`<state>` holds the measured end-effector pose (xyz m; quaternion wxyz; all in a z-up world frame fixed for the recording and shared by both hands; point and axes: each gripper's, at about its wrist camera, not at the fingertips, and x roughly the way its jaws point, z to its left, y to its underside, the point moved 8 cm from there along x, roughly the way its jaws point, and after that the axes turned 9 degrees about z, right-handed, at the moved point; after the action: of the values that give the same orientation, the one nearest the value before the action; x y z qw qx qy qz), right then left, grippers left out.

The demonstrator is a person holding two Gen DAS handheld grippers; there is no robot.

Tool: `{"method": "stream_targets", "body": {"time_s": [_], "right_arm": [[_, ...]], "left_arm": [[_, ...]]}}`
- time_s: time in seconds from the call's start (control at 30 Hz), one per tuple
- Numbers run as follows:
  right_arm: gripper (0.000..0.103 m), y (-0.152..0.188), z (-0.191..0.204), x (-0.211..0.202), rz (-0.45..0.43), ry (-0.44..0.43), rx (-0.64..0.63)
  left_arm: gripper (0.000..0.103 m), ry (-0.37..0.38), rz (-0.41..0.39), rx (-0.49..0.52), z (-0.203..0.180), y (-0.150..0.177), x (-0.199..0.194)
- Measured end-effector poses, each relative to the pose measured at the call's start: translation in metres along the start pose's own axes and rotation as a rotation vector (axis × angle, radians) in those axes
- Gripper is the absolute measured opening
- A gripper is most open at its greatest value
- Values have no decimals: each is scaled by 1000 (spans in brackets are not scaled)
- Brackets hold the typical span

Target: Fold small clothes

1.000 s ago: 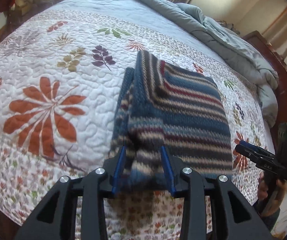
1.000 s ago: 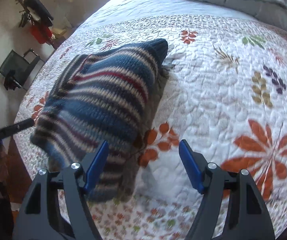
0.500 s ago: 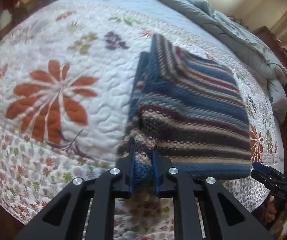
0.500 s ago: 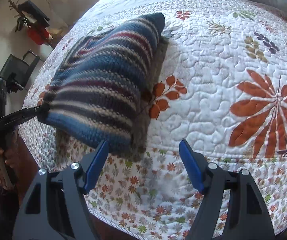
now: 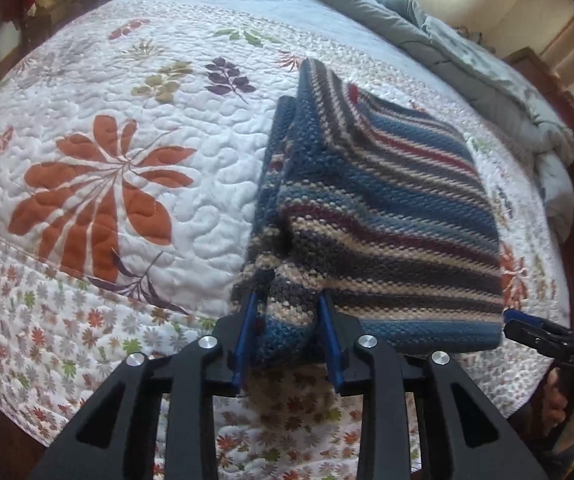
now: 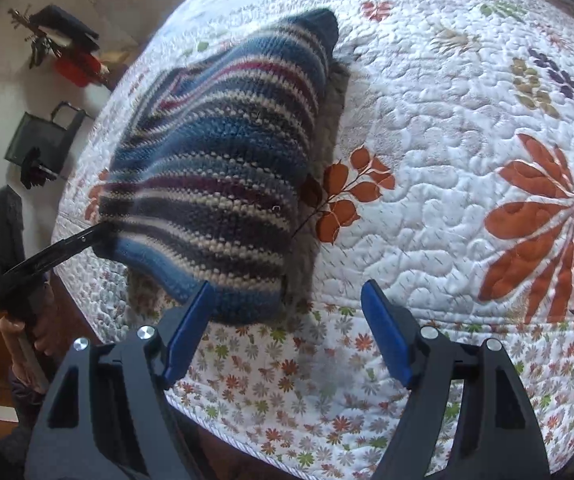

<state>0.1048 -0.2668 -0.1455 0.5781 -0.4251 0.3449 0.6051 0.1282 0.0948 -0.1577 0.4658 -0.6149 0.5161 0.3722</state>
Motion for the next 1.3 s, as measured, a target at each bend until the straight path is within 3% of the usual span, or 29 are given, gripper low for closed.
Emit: {"method": "stream_targets", "body": {"time_s": [0.17,0.2,0.23,0.3,0.43,0.53,0.63,0.73,0.77,0.8,0.9,0.93,1.03,1.13,1.2,1.3], "right_arm": [[73,-6,15,22,51,-86,5],[65,-7,14,29,69,-93,11],[48,-7,14,35,84,-105,20],[33,-4,16,44,121,-170,42],[21,-1,19,32,111,-192,1],[21,3,18,19,93,-158,-43],[21,8,8,46,163,-100,-32],[24,5,13,47,161,-64,-78],[27,4,17,43,155,-66,-90],[35,3,20,36,148,-71,-102],[44,-2,25,14,113,-39,-152],[52,-6,25,5,99,-29,-159],[55,-26,20,-19,61,-46,-145],[55,-54,13,-36,20,17,-132],[55,-74,13,-40,1,27,-133],[55,-111,11,-39,-26,78,-132]], "left_arm": [[37,-35,22,-1,7,-4,11],[38,-34,32,0,8,-4,14],[38,-21,44,-6,9,-3,17],[38,14,63,-25,12,-2,21],[38,37,66,-26,12,1,21],[38,34,73,-26,12,5,28],[40,25,81,-30,14,6,41],[40,12,79,-2,12,6,41],[41,16,83,2,12,6,40],[43,24,91,-1,12,6,36],[46,26,81,4,15,2,15],[46,24,64,13,14,-1,5],[48,-9,-6,27,11,-21,-21],[49,-40,-40,51,-1,-51,-36],[52,-46,-41,76,-15,-73,-35],[52,-112,-25,89,-29,-117,-14]]}}
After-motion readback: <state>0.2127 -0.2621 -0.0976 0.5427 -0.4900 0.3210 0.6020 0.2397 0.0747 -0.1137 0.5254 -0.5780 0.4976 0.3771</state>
